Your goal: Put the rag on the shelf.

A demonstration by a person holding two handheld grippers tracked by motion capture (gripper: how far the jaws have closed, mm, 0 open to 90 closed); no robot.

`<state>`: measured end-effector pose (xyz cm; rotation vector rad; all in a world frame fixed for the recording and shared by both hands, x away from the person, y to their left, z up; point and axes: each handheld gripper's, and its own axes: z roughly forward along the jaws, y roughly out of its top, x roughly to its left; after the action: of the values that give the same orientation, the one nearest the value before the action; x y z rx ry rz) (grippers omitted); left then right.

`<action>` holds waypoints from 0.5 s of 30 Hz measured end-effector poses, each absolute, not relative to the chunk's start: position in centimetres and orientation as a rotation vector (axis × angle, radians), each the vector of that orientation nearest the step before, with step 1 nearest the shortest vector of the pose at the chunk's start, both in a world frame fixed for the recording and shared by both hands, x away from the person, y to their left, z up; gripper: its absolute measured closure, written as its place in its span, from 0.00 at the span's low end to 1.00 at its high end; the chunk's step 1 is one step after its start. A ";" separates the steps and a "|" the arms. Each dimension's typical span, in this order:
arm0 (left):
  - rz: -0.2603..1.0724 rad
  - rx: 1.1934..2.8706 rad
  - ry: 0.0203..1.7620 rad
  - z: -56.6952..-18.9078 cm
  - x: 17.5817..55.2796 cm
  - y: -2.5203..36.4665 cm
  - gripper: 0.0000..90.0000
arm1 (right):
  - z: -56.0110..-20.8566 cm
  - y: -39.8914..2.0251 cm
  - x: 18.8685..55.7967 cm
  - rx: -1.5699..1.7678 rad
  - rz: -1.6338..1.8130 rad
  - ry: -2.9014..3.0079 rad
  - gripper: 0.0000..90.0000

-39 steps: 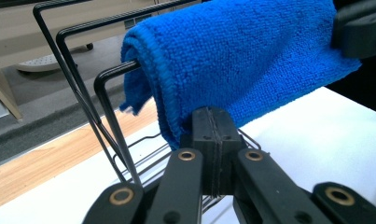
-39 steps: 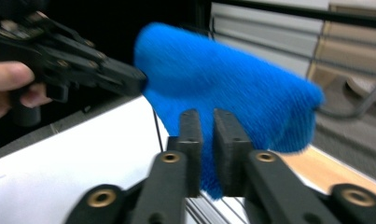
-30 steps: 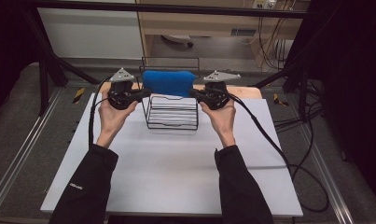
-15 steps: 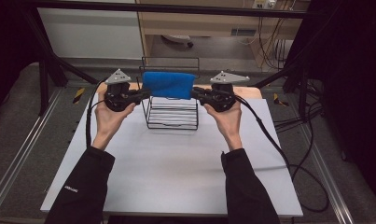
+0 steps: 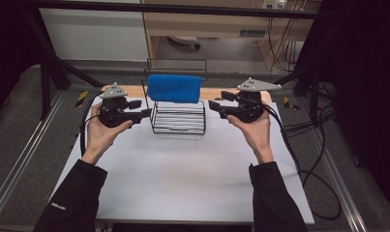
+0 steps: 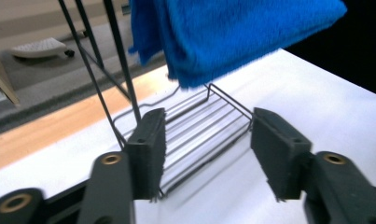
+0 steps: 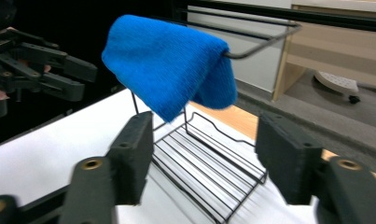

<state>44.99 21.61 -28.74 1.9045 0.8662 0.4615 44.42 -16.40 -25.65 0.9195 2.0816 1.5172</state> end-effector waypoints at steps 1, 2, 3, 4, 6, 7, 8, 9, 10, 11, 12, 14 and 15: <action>0.460 1.909 0.869 -29.0 44.9 21.8 0.46 | -25.7 -16.6 44.3 0.925 1.514 2.080 0.37; 0.455 1.910 0.873 -29.2 44.7 22.0 0.43 | -25.8 -16.9 44.1 0.935 1.514 2.082 0.34; 0.455 1.913 0.875 -29.5 44.6 22.2 0.41 | -26.0 -17.1 44.0 0.943 1.520 2.084 0.31; 0.451 1.916 0.877 -29.8 44.4 22.3 0.38 | -26.1 -17.4 43.9 0.952 1.521 2.090 0.29; 0.443 1.927 0.885 -30.3 44.0 22.6 0.35 | -26.5 -17.8 43.6 0.969 1.518 2.085 0.24; 0.445 1.934 0.888 -30.6 43.8 22.8 0.33 | -26.8 -18.0 43.4 0.973 1.516 2.088 0.22; 0.451 1.944 0.891 -30.9 43.6 22.9 0.30 | -27.1 -18.2 43.3 0.979 1.515 2.090 0.20; 0.454 1.953 0.894 -31.2 43.4 23.1 0.28 | -27.3 -18.4 43.1 0.980 1.513 2.090 0.18; 0.455 1.960 0.897 -31.5 43.2 23.2 0.25 | -27.7 -18.6 43.0 0.985 1.511 2.091 0.17; 0.456 1.968 0.901 -31.9 42.9 23.3 0.22 | -28.0 -18.8 42.8 0.995 1.507 2.099 0.15; 0.457 1.976 0.899 -32.2 42.7 23.4 0.21 | -28.4 -19.0 42.7 1.000 1.501 2.108 0.14; 0.465 1.986 0.901 -33.0 42.3 23.6 0.18 | -29.2 -19.4 42.3 1.011 1.492 2.110 0.13; 0.463 1.997 0.901 -33.4 42.1 23.7 0.16 | -29.6 -19.6 42.2 1.016 1.486 2.116 0.12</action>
<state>42.11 23.68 -33.38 1.9972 0.9010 0.4634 42.17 -19.59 -29.62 1.0159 2.1156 1.4857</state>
